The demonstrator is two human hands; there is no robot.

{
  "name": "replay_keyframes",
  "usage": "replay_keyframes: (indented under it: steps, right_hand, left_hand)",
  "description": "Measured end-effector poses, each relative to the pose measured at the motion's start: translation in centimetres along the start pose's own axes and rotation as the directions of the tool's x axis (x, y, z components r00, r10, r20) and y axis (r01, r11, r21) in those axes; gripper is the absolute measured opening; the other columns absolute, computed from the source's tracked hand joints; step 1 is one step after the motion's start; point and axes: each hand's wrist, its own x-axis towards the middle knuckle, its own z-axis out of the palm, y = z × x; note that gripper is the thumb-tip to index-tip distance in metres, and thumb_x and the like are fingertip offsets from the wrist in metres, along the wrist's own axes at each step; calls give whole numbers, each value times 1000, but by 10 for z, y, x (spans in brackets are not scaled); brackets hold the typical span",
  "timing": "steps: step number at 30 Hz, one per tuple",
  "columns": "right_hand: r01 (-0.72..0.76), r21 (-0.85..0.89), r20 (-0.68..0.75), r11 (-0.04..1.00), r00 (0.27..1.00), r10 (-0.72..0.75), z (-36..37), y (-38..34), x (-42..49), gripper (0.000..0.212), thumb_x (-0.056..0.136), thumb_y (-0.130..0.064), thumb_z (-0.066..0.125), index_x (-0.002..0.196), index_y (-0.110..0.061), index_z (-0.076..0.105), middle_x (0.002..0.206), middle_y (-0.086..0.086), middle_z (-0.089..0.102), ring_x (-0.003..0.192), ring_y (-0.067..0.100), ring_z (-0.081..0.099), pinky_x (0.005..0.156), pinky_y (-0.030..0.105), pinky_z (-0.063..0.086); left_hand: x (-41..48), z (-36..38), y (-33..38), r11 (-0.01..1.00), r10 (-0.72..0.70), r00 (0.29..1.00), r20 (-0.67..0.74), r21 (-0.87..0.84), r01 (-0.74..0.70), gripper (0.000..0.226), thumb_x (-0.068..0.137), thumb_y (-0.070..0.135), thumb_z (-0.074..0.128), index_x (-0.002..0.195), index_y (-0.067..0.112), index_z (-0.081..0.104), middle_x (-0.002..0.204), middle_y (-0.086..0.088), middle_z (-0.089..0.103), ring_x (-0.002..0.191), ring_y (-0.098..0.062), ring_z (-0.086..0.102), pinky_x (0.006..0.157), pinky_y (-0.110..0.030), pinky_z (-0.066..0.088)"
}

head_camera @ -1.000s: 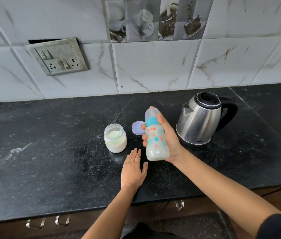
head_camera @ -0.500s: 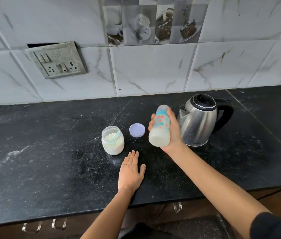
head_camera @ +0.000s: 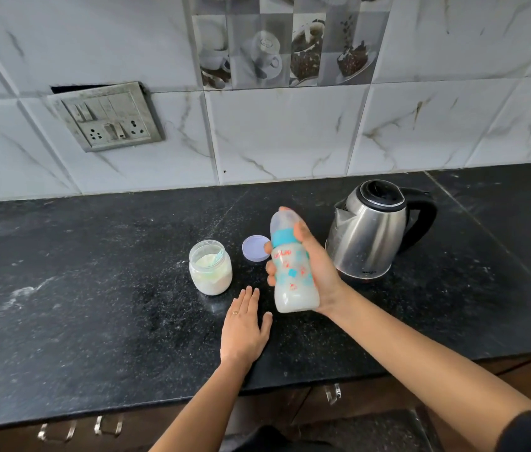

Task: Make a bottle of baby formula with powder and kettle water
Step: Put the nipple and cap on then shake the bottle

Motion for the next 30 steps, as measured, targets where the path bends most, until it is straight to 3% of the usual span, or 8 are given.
replay_keyframes:
  steps: [4, 10, 14, 19, 21, 24, 28, 30]
  right_hand:
    - [95, 216, -163, 972, 985, -60, -14, -13, 20, 33, 93, -44, 48, 109, -15, 50, 78, 5, 59, 52, 17, 58, 50, 25, 52]
    - [-2, -13, 5, 1000, 1000, 2, -4, 2, 0, 41, 86, -48, 43, 80, -18, 72, 73, 3, 57, 52, 14, 54, 50, 24, 48]
    - [100, 261, -165, 960, 985, -58, -10, -14, 18, 37, 91, -46, 51, 106, -13, 52, 79, 6, 58, 53, 16, 59, 50, 24, 52]
    - [5, 25, -37, 1000, 999, -4, -16, 5, 7, 51, 87, -47, 54, 128, -21, 40, 79, 7, 60, 55, 18, 58, 52, 28, 52]
    - [49, 58, -80, 997, 996, -44, -16, 0, 12, 64, 80, -46, 62, 135, -24, 36, 82, 7, 61, 56, 20, 59, 52, 29, 52]
    - [140, 217, -190, 966, 977, -99, -19, -12, 23, 61, 79, -45, 64, 131, -21, 41, 86, 8, 58, 55, 19, 60, 51, 28, 53]
    - [33, 16, -36, 999, 999, -32, -5, 3, 5, 35, 84, -46, 48, 97, -22, 69, 74, 3, 59, 53, 15, 56, 51, 25, 50]
    - [53, 28, -49, 998, 997, -52, -2, 2, 8, 34, 85, -45, 51, 110, -26, 62, 77, 5, 60, 54, 16, 58, 51, 26, 51]
  left_hand:
    - [1, 1, 1, 1000, -3, 1000, -11, 6, 3, 61, 99, 45, 31, 151, 16, 19, 159, 0, 16, 147, -11, 7, 119, -24, 1]
    - [-1, 1, 1, 1000, 0, 1000, -10, 4, 0, 61, 99, 45, 32, 151, 15, 19, 159, -1, 16, 147, -12, 8, 119, -26, 3]
    - [-1, 0, 1, 1000, 2, 1000, -15, 6, -2, 61, 99, 45, 32, 151, 15, 20, 159, -1, 17, 147, -12, 8, 119, -25, 1]
    - [-1, -1, 2, 1000, 1, 1000, -8, 5, -1, 61, 99, 46, 31, 151, 16, 19, 159, 0, 16, 146, -10, 7, 119, -25, 1]
    - [-1, -1, 1, 1000, 2, 1000, -15, 5, -2, 61, 99, 46, 30, 151, 16, 19, 159, 0, 16, 146, -10, 6, 119, -25, 1]
    - [-1, -1, 2, 1000, -2, 1000, -17, -2, 2, 61, 99, 45, 31, 151, 16, 19, 159, 0, 16, 146, -11, 7, 119, -25, 1]
    - [-2, -2, 2, 1000, 0, 1000, -13, -11, 0, 62, 99, 44, 32, 151, 14, 18, 159, -1, 17, 147, -11, 7, 119, -25, 1]
    - [-1, -2, 1, 1000, 2, 1000, -17, -11, -2, 61, 99, 45, 32, 151, 14, 18, 159, -1, 17, 146, -11, 8, 119, -25, 1]
